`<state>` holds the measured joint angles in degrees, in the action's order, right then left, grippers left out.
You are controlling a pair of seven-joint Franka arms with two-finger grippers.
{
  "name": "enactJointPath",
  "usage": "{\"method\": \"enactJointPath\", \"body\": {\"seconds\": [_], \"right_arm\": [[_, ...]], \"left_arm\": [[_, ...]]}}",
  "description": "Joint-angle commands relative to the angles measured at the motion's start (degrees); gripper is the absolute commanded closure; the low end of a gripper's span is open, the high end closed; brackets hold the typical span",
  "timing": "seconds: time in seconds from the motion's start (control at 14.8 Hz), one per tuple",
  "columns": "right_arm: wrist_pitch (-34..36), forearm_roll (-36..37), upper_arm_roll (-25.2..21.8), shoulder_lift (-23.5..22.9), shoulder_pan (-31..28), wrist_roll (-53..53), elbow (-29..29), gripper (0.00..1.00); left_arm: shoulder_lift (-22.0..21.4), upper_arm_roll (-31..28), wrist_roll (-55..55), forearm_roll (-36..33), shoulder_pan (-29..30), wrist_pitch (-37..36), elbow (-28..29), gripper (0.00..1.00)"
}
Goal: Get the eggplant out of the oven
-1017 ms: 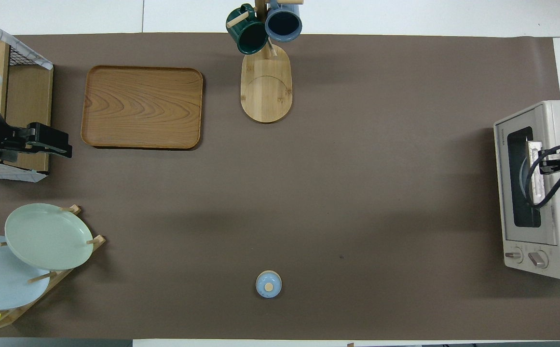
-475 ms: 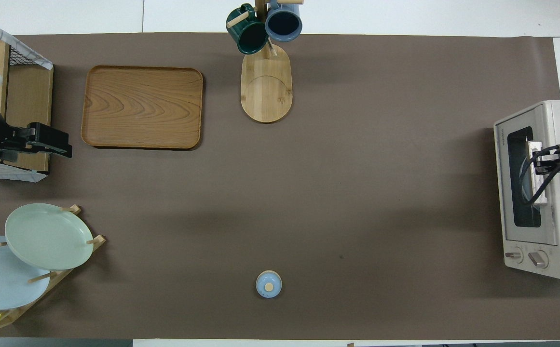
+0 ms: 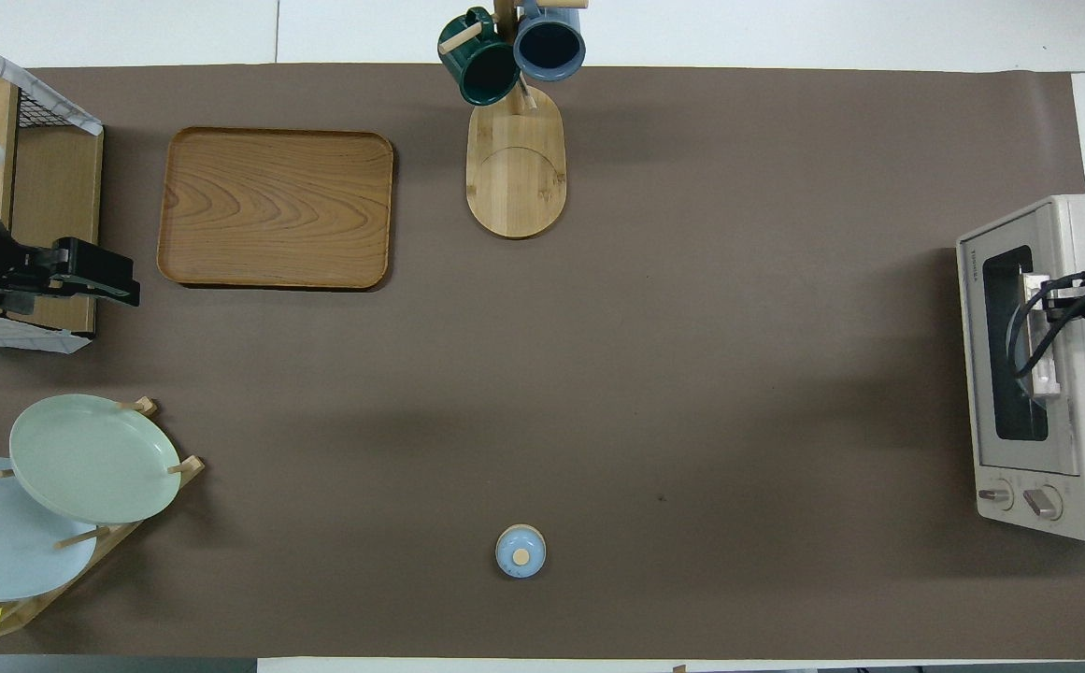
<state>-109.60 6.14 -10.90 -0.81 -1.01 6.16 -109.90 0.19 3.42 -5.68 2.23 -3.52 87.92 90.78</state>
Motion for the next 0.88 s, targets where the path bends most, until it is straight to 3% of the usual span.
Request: {"method": "enactJointPath", "body": {"seconds": [0.0, 0.54, 0.81], "right_arm": [[-1.23, 0.71, 0.44, 0.81, -0.31, -1.58, -2.78, 1.0], [-5.37, -0.08, 0.62, 0.64, 0.48, -2.12, -7.26, 1.0], [-5.45, -0.34, 0.62, 0.64, 5.21, -6.94, -7.87, 1.0]], "left_arm": [[-0.19, 0.54, -0.47, 0.32, 0.62, -0.47, 0.09, 0.0], [-0.19, 0.54, -0.47, 0.32, 0.62, -0.47, 0.09, 0.0], [-0.19, 0.54, -0.47, 0.32, 0.62, -0.47, 0.09, 0.0]]}}
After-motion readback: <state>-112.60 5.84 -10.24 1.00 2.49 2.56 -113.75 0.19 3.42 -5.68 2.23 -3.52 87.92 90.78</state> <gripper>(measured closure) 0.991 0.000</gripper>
